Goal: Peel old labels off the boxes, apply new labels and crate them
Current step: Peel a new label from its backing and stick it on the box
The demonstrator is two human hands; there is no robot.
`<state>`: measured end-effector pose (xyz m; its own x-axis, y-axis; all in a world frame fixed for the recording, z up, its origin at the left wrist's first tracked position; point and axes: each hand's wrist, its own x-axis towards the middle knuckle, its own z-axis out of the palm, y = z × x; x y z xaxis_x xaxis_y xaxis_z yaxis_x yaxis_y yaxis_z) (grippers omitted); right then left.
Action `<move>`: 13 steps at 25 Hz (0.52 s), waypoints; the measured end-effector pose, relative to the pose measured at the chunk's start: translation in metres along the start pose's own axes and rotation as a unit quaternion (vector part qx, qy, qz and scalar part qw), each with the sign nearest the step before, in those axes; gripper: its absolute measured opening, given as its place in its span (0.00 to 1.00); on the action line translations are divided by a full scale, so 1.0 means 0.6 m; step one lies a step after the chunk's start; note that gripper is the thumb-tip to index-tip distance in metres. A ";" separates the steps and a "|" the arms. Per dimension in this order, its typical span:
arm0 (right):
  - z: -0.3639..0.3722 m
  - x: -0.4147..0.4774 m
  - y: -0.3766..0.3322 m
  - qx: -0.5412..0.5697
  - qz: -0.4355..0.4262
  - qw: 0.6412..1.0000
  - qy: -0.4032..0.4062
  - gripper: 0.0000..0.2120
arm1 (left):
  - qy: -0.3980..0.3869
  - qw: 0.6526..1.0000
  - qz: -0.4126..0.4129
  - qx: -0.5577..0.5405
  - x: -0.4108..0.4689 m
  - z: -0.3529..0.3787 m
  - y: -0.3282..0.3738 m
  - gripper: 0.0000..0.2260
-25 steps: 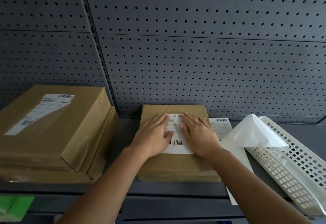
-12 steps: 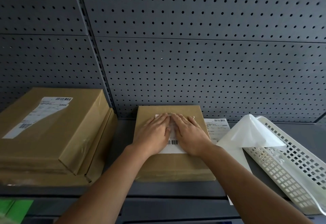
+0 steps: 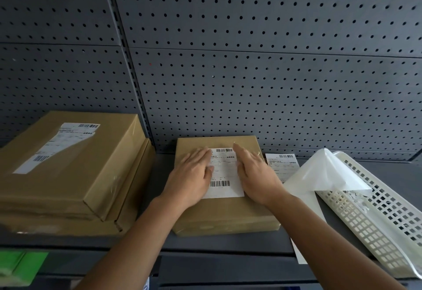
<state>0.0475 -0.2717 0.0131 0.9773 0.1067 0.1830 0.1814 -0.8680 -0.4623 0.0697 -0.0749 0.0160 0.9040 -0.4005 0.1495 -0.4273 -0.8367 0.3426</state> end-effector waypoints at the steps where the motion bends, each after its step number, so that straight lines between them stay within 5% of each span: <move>1: 0.002 -0.011 -0.009 0.006 -0.024 0.999 -0.021 0.22 | 0.001 1.000 0.012 -0.008 -0.009 0.000 0.008 0.24; 6: 0.028 -0.027 -0.018 -0.072 -0.081 0.992 -0.068 0.28 | -0.025 0.999 0.047 0.011 -0.031 0.004 0.016 0.24; 13: 0.015 -0.037 0.001 -0.072 -0.021 0.997 -0.035 0.25 | -0.036 0.998 0.003 0.049 -0.047 -0.001 -0.021 0.25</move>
<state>0.0267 -0.2704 0.0008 0.9751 0.1741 0.1371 0.2104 -0.9217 -0.3260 0.0495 -0.0528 0.0079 0.9001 -0.4278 0.0824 -0.4342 -0.8655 0.2498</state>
